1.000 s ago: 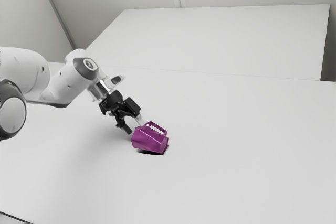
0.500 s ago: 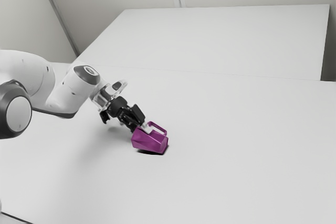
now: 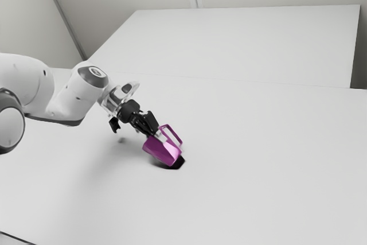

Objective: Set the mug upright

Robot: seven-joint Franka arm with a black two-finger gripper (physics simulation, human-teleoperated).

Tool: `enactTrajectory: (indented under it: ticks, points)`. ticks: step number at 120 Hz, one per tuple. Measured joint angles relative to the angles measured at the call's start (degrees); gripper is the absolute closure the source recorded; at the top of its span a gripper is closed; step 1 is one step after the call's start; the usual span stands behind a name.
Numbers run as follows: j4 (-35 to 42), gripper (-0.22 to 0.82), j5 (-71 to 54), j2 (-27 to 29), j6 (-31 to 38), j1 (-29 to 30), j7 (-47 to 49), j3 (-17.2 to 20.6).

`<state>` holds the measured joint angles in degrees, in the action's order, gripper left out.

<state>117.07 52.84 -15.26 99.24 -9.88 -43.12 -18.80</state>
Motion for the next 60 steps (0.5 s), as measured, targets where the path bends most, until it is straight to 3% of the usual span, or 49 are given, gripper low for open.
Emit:
enactTrajectory:
  ticks: [25,60]
  points:
    - [-0.1,0.77,-5.4,3.1,3.6,-0.9,1.8,0.0]
    - [0.0,0.78,-23.2,7.0,17.0,-6.7,9.5,-0.4]
